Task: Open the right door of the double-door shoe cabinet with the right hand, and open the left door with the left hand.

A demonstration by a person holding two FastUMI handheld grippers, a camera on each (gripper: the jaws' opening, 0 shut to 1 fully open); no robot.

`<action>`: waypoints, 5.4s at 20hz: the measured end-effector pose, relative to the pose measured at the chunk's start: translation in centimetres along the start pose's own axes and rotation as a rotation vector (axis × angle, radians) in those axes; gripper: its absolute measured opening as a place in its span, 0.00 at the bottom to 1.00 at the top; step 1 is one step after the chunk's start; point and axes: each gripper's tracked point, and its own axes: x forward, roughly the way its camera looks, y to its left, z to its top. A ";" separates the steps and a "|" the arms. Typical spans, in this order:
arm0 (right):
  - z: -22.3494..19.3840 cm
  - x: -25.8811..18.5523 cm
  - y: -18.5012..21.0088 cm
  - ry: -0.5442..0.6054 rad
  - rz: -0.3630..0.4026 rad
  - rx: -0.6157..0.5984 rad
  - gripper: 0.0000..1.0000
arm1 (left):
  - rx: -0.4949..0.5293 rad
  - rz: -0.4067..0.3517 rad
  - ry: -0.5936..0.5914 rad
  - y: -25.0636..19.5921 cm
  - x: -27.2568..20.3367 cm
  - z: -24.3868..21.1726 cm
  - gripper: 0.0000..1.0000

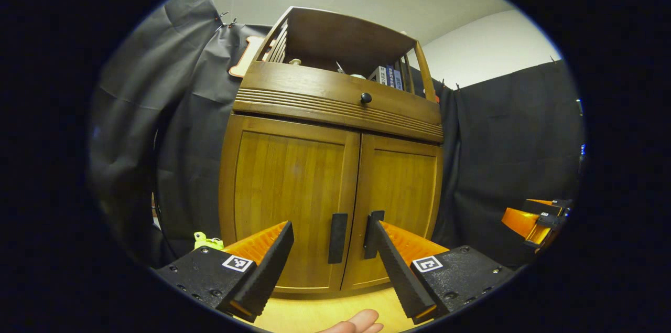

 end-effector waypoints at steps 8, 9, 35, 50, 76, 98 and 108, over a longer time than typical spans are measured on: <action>-1.9 6.6 5.3 0.045 0.101 -0.005 1.00 | 0.019 -0.005 -0.010 1.5 0.8 0.5 0.90; -2.3 7.9 6.1 0.055 0.105 -0.012 0.97 | 0.020 -0.002 -0.008 1.7 0.9 0.4 0.91; -10.2 17.3 22.0 0.238 0.425 -0.020 0.28 | 0.012 0.088 0.046 5.4 3.5 -1.1 0.91; -8.5 16.6 21.8 0.302 0.492 -0.004 0.29 | 0.035 0.108 0.075 5.1 4.4 -2.4 0.98; -4.9 17.7 14.7 0.269 0.107 -0.073 0.17 | 0.057 0.093 0.127 2.3 7.3 -5.9 0.91; -4.0 12.9 7.3 0.199 -0.084 -0.162 0.96 | 0.056 -0.048 0.090 -2.0 13.7 -9.5 0.84; -1.5 6.9 13.4 0.096 0.054 -0.136 0.96 | 0.165 0.061 0.065 -0.2 15.7 -11.7 0.33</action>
